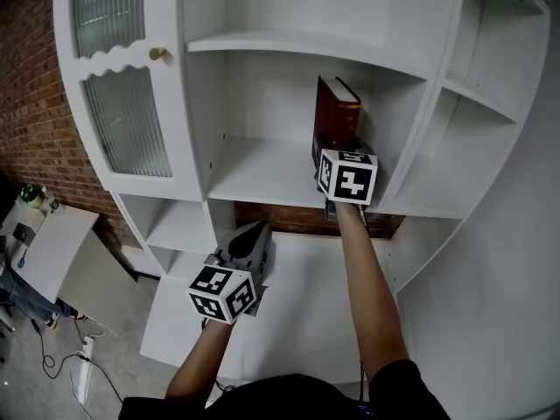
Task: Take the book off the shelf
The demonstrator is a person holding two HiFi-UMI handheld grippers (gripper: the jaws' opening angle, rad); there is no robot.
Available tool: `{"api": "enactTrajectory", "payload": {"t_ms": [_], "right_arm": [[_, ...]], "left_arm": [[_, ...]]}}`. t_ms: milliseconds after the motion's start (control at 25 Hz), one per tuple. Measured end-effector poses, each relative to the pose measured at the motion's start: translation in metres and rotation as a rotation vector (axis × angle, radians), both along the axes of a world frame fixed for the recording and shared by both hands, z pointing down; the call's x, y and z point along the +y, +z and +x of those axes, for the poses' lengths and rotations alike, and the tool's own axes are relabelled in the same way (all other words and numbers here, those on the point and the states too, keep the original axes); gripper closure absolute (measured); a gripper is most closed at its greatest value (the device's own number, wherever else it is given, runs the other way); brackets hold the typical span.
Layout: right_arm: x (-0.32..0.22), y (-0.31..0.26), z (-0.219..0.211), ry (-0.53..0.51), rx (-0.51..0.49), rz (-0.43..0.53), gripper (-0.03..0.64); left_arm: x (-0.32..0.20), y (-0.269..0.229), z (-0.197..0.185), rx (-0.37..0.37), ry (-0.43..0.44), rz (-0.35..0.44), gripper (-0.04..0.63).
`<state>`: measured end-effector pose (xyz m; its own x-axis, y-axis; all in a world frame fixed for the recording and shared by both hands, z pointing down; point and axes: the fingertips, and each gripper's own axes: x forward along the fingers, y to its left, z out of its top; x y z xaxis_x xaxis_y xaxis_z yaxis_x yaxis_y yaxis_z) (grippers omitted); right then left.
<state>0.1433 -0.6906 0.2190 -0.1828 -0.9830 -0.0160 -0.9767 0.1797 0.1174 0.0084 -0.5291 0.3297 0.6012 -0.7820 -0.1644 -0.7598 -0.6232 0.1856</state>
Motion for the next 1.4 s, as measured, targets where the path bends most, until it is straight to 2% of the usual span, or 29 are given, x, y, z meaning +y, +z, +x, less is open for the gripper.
{"api": "enactTrajectory", "payload": {"t_ms": [720, 1400], "right_arm": [[0.015, -0.003, -0.004, -0.003, -0.015, 0.003, 0.377], [0.063, -0.003, -0.013, -0.001, -0.025, 0.008, 0.379]], "left_arm": [[0.009, -0.006, -0.005, 0.003, 0.006, 0.012, 0.58], [0.044, -0.011, -0.015, 0.008, 0.037, 0.025, 0.58]]}}
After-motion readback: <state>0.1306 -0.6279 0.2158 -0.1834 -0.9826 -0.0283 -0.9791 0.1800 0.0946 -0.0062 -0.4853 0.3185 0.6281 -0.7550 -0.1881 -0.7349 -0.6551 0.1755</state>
